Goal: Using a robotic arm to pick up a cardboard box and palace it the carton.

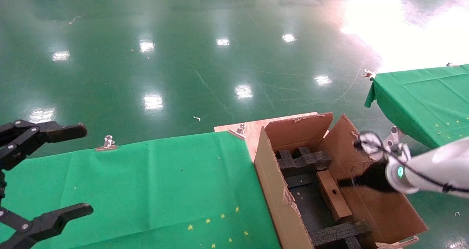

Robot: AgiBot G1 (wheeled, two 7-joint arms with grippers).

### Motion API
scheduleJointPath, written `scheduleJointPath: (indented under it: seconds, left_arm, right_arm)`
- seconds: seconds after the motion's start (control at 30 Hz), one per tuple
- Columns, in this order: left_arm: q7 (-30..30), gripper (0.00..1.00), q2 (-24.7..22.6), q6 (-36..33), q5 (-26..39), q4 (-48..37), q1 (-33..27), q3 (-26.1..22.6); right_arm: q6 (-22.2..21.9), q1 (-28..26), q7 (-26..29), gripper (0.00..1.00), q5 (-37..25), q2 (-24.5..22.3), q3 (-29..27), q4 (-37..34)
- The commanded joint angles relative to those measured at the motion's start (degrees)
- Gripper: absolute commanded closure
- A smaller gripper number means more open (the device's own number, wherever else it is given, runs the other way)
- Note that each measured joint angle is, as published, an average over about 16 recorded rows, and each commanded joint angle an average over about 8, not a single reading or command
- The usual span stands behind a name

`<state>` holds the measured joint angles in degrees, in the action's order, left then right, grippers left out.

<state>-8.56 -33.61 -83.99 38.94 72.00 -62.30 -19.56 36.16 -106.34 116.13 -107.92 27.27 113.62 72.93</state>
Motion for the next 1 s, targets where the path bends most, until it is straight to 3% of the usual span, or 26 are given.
scheduleJointPath:
  seconds: [0.03, 0.23, 0.37, 0.53, 0.63, 0.73, 1.0]
  left_arm:
    - [0.0, 0.00, 0.0, 0.0, 0.0, 0.0, 0.0, 0.0]
    - [0.0, 0.00, 0.0, 0.0, 0.0, 0.0, 0.0, 0.0]
    - [0.0, 0.00, 0.0, 0.0, 0.0, 0.0, 0.0, 0.0]
    - [0.0, 0.00, 0.0, 0.0, 0.0, 0.0, 0.0, 0.0]
    - [0.0, 0.00, 0.0, 0.0, 0.0, 0.0, 0.0, 0.0]
    - [0.0, 0.00, 0.0, 0.0, 0.0, 0.0, 0.0, 0.0]
    - [0.0, 0.00, 0.0, 0.0, 0.0, 0.0, 0.0, 0.0]
  right_arm:
    - [0.2, -1.7, 0.2, 0.00, -0.6, -0.6, -0.7, 1.0]
    - [-1.2, -7.7, -4.7, 0.00, 5.8, -1.2, -4.9, 4.3]
    - [-0.7, -11.2, -11.7, 0.00, 16.7, -1.1, -8.6, 4.9]
    - [3.6, -14.5, -19.0, 0.00, 31.8, -1.8, -13.7, 4.8]
    - [6.1, -15.6, -21.3, 0.00, 37.8, -2.4, -15.8, 4.7]
    - [7.2, -16.1, -22.1, 0.00, 40.4, -2.7, -16.7, 4.7]
    - [7.6, -14.0, -23.2, 0.00, 39.3, -2.2, -17.9, 4.5]
